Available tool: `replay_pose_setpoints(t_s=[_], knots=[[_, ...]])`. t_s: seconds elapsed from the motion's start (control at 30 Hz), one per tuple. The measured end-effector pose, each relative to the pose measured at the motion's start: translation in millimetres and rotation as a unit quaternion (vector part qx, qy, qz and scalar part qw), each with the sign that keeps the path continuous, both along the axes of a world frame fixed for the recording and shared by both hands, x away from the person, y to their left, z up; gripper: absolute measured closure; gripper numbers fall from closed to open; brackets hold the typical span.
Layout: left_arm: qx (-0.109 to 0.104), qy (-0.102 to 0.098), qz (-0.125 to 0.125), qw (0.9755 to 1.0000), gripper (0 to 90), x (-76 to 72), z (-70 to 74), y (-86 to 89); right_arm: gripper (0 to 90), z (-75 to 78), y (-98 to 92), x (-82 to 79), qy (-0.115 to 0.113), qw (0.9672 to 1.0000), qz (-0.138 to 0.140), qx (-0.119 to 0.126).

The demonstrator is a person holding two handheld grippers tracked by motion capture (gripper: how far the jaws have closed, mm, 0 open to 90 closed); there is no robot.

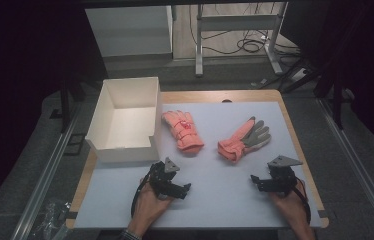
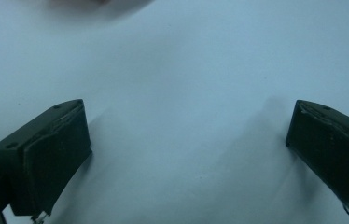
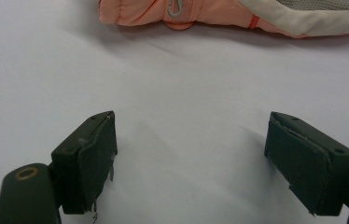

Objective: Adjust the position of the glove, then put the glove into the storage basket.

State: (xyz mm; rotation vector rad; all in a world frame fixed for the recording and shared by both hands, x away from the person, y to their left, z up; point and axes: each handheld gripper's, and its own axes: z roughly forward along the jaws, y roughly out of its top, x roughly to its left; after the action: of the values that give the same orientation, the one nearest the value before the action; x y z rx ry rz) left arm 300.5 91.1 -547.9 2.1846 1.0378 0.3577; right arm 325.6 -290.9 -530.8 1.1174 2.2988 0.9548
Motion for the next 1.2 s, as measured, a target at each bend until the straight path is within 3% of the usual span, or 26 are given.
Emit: replay_pose_setpoints(t_s=[0.9, 1.2], knots=[[0.001, -0.002, -0.001, 1.0, 0.0, -0.3, -0.2, 0.6, 17.3, 1.2, -0.4, 1.3, 0.009, 1.0, -0.004, 0.003], [-0.001, -0.001, 0.001, 1.0, 0.0, -0.6, -0.3, 0.4, 30.7, 8.4, -5.6, 5.6, 0.019, 0.9995, -0.023, 0.014]])
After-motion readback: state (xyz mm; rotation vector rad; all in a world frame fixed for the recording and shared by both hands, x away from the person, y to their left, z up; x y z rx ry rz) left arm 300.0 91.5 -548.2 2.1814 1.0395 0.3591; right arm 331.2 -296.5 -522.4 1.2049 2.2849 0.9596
